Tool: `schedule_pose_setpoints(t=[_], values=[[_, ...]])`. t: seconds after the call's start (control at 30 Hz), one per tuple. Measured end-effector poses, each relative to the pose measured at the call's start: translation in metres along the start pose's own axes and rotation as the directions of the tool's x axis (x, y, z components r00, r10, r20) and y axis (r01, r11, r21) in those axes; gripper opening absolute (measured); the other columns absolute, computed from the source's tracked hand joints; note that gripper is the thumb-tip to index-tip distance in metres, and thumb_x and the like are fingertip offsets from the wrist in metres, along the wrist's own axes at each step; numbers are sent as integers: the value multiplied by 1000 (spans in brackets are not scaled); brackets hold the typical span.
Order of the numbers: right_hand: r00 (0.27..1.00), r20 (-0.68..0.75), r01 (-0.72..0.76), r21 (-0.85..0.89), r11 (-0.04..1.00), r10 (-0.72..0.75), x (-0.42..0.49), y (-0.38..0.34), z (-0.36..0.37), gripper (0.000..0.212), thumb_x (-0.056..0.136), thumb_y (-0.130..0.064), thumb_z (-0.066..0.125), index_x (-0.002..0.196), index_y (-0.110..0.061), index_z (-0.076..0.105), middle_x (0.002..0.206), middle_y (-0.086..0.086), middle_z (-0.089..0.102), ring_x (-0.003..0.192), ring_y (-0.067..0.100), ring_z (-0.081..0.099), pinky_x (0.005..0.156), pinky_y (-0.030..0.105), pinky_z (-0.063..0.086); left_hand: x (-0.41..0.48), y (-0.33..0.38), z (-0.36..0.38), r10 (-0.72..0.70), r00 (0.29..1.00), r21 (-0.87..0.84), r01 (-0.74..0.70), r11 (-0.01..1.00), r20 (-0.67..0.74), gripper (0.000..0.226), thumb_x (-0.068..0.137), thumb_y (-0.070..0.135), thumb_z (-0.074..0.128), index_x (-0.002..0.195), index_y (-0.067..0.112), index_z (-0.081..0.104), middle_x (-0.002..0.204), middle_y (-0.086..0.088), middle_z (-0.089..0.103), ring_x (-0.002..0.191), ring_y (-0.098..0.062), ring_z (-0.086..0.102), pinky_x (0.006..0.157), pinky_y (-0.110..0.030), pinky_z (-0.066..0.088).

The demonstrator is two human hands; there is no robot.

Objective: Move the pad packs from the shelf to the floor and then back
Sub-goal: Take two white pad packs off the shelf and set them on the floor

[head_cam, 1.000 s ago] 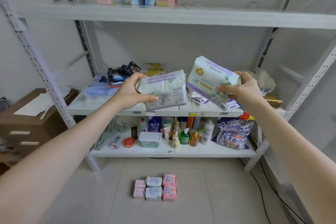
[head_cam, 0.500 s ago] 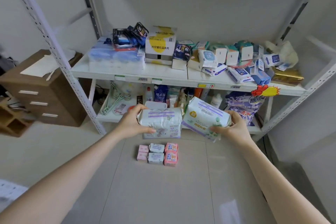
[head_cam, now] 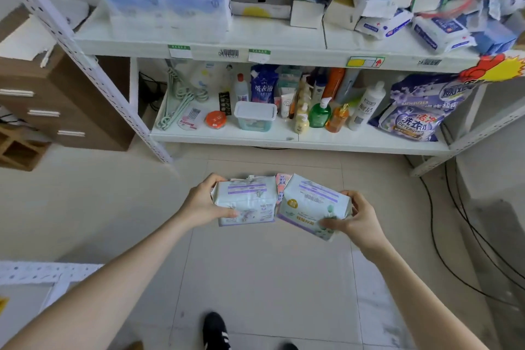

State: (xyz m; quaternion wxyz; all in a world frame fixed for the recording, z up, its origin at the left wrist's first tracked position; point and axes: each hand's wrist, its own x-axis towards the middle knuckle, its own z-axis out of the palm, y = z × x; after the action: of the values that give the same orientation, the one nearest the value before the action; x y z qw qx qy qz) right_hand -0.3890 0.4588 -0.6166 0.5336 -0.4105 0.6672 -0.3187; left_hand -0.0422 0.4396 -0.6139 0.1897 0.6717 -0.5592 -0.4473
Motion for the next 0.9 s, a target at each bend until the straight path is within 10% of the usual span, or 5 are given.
schedule_pose_setpoints(t=[0.2,0.4,0.9], values=[[996,-56,-69,1,998,69,39,77,43,68,54,4,90,106,-20,54,105,8,68,100,25,66,80,48,58,68,-84,25,-39,998,25,38,999,53,65,55,24,94,106,26,54,100,7,66,94,-12,61,71,-21,47],[993,-58,-106,-42,993,103,93,167,76,66,54,6,89,105,-18,55,99,3,67,78,-4,63,53,14,49,136,-176,77,-76,996,1,76,997,42,63,55,26,93,103,26,53,99,9,65,93,-13,60,68,-23,46],[992,93,-68,-131,989,81,245,408,152,64,53,5,88,103,-19,56,100,-5,67,101,17,59,75,39,58,301,-373,233,22,993,0,-23,1000,118,69,54,19,94,111,22,55,104,3,68,98,-19,63,84,-36,52]])
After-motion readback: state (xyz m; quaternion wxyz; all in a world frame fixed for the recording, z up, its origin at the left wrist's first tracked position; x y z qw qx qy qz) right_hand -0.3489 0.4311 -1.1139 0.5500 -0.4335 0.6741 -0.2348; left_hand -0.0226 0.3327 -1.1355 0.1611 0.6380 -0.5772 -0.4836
